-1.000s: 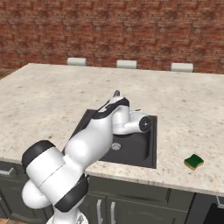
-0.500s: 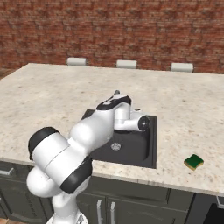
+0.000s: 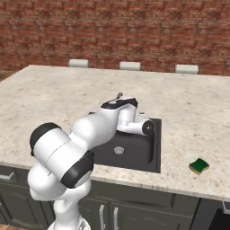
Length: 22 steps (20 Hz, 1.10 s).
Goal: Soak the sponge with water for a few seconds and then drop it inside the sink.
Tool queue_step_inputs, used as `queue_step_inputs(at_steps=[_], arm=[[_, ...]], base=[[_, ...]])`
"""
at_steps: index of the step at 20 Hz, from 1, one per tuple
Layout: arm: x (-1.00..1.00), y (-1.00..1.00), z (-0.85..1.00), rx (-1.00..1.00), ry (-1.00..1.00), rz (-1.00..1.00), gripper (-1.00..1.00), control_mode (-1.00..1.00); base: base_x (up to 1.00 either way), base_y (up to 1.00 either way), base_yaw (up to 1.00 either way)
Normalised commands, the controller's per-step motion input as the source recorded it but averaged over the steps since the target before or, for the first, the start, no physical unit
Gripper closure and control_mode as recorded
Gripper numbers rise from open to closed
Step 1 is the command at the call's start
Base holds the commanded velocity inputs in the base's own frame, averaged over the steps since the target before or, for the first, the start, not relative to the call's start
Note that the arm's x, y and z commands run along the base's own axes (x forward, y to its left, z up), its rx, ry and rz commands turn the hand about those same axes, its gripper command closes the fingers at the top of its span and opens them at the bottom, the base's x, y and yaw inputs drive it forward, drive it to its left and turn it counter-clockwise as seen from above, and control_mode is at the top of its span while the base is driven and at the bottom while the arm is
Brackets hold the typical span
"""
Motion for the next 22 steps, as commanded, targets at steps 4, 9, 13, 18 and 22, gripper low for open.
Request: queue_step_inputs(at_steps=[4,9,13,18,22], arm=[[0.18,0.00,0.00,0.03,0.00,-0.01,-1.00,-1.00],[0.20,0.00,0.00,0.00,-0.02,0.00,-1.00,-1.00],[0.24,0.00,0.00,0.00,-0.04,0.00,-1.00,-1.00],[0.24,0.00,-0.05,0.00,-0.08,0.00,-1.00,-1.00],[0.09,0.00,-0.08,0.00,-0.09,0.00,-1.00,-1.00]], base=[[0.00,0.00,0.00],[0.00,0.00,0.00],[0.00,0.00,0.00],[0.00,0.00,0.00],[0.00,0.00,0.00]])
